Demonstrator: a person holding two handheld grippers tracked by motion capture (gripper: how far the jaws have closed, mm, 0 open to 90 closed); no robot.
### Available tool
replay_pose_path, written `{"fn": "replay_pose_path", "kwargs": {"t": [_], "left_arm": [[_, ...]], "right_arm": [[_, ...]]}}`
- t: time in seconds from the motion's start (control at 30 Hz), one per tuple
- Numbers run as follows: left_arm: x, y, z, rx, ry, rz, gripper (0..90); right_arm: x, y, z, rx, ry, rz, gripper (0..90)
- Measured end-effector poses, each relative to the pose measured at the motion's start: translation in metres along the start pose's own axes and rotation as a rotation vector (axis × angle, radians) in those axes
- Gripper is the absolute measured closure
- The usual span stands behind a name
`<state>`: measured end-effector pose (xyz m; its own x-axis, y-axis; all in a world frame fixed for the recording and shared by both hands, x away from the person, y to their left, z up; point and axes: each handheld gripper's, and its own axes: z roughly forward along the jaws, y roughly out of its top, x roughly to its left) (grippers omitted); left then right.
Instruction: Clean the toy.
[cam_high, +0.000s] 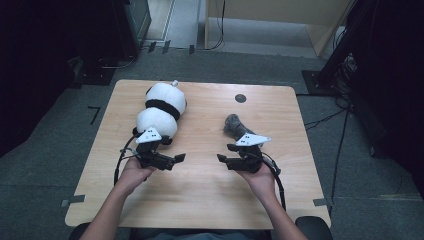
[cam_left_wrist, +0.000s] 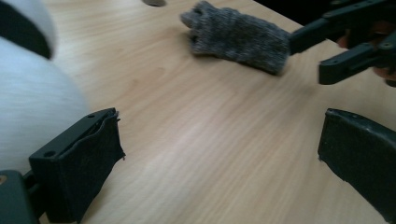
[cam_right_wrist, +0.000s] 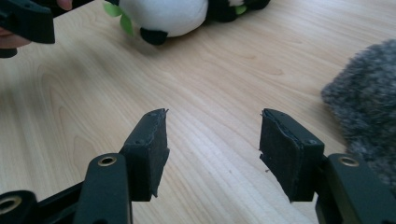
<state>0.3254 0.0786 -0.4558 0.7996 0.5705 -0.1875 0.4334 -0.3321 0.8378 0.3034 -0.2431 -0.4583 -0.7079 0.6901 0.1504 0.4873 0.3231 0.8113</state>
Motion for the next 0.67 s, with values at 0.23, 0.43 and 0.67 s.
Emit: {"fn": "replay_pose_path", "kwargs": {"t": [0.23,0.43,0.67], "left_arm": [[-0.011,-0.008,0.012,0.022,0.028,0.028,8.6],[-0.011,-0.014,0.023,0.060,0.035,0.033,8.6],[-0.009,-0.017,0.030,0.094,0.048,0.039,8.7]], "right_arm": [[0.007,-0.002,0.009,-0.001,0.028,-0.005,42.3],[0.008,-0.003,0.015,0.020,0.022,-0.029,42.2],[0.003,-0.004,0.018,0.018,0.029,-0.019,42.2]]}}
